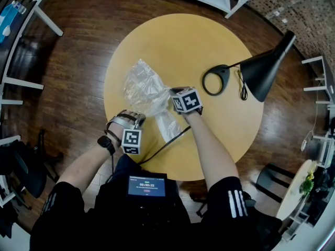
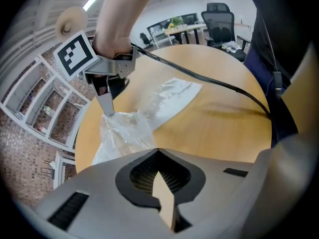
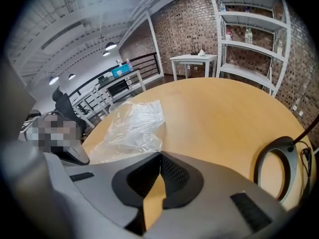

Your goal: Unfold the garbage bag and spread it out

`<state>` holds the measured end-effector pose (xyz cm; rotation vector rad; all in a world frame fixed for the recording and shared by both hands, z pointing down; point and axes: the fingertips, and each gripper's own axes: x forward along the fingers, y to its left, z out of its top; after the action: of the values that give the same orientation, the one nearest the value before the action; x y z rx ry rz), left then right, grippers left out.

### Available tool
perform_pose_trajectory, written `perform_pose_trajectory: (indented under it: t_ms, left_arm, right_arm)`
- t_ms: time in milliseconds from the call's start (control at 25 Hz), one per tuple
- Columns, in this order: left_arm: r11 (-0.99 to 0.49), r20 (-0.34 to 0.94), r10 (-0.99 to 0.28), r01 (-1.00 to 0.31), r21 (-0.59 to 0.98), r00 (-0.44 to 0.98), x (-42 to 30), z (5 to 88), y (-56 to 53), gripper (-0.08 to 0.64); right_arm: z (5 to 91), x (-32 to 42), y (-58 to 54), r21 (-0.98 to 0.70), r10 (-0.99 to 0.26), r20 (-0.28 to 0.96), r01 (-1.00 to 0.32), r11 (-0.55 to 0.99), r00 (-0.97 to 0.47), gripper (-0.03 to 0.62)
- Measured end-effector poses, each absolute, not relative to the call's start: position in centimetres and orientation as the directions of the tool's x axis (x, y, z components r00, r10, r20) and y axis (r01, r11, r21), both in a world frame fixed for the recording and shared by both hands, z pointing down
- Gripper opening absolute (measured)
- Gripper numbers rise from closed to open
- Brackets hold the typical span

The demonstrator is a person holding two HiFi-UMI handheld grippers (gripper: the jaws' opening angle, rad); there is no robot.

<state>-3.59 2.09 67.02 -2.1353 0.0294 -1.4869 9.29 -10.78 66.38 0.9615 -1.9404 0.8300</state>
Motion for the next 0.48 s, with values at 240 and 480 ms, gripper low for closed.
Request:
perform_pose_trajectory:
  t_ms: [240,480]
  left_arm:
    - [-0.859,0.855,-0.323,0.253,-0.445,0.405,-4.7,67.0,2.1,0.005]
    - [-0.871,0.865,-0.327,0.233,-0.431,0.38,-5.3,67.9,1.5,0.006]
  right_arm:
    - [67.8,9.3,-10.7,-0.132,-0.283,0.898,-0.821,0.555,-0.336,0.012]
    - [67.4,8.1,-10.9,-0.194,-0.313,0.859,-0.822,0.536,-0.406,0.08]
